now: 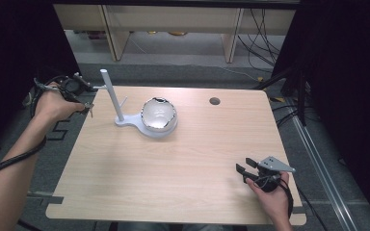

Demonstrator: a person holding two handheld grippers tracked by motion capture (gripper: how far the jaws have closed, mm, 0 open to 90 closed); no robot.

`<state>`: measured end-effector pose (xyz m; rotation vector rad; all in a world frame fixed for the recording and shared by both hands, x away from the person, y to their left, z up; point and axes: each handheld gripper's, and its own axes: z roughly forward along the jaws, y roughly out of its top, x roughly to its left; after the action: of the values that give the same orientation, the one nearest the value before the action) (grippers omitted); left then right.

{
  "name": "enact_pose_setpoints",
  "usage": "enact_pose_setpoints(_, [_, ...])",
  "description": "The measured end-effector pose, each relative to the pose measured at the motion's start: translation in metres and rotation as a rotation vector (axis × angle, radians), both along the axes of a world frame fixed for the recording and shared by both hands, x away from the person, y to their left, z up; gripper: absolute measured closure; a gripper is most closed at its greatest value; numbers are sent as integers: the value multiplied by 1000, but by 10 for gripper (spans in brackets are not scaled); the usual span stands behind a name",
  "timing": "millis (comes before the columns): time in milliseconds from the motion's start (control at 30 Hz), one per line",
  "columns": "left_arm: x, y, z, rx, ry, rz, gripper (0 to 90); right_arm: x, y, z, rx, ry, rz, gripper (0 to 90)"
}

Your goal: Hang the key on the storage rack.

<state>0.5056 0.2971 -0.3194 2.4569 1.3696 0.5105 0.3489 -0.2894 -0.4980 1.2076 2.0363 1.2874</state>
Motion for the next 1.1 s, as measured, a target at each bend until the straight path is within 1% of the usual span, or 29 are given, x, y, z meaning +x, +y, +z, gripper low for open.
enact_pose_setpoints(100, [4, 1, 4, 12, -13, -6, 812, 0, 0, 0, -1, 1, 0, 488])
enact_pose_setpoints(167, [7, 0, 7, 19, -15, -6, 812, 0, -1, 0, -8, -2, 2, 488])
enact_pose_setpoints(200, [8, 0, 8, 24, -18, -10, 812, 0, -1, 0, -5, -2, 3, 488])
enact_pose_setpoints(233, [9, -1, 9, 37, -15, -4, 812, 0, -1, -1, -4, 0, -1, 488])
enact_pose_setpoints(267, [9, -1, 9, 37, -15, -4, 812, 0, -1, -1, -4, 0, -1, 488])
enact_pose_setpoints(333, [13, -3, 13, 66, -7, -28, 812, 0, 0, -1, -4, 4, 2, 488])
enact_pose_setpoints(367, [17, -1, 14, 79, -21, -80, 812, 1, 0, -1, 3, 7, 9, 488])
enact_pose_setpoints(400, [17, -3, 15, 65, -24, -60, 812, 1, 0, -1, -2, 13, 11, 488])
enact_pose_setpoints(433, [18, -3, 17, 77, -18, -73, 812, 0, 0, -1, -11, 9, 7, 487])
enact_pose_setpoints(467, [18, -4, 17, 75, -27, -75, 812, 0, 0, -1, -9, 14, 7, 487])
enact_pose_setpoints(633, [21, -8, 22, 88, -38, -98, 811, 1, -1, -1, -12, 10, 4, 487])
enact_pose_setpoints(700, [22, -8, 24, 87, -43, -100, 811, 1, -1, -1, -11, 10, 6, 486])
enact_pose_setpoints(733, [23, -8, 24, 86, -46, -102, 811, 1, -1, -1, -3, 18, 11, 485])
enact_pose_setpoints(800, [24, -9, 25, 82, -43, -99, 811, 1, -1, -2, -18, 5, 2, 484])
enact_pose_setpoints(867, [25, -9, 26, 82, -43, -101, 811, 1, -1, -3, -7, 10, 0, 482])
enact_pose_setpoints(900, [26, -8, 28, 93, -36, -113, 811, 1, -1, -2, -7, 10, 0, 483])
enact_pose_setpoints(933, [27, -8, 28, 93, -40, -116, 811, 1, -1, -2, -6, 7, -1, 483])
enact_pose_setpoints(1000, [27, -9, 28, 95, -38, -115, 811, 1, -1, -2, -6, 5, -2, 482])
enact_pose_setpoints(1033, [27, -10, 28, 79, -49, -102, 811, 1, -1, -2, -8, 9, -2, 482])
enact_pose_setpoints(1067, [28, -10, 28, 80, -48, -103, 811, 1, 0, -3, -1, 16, -3, 482])
enact_pose_setpoints(1100, [29, -11, 30, 87, -43, -110, 811, 1, -1, -3, -4, 14, -3, 481])
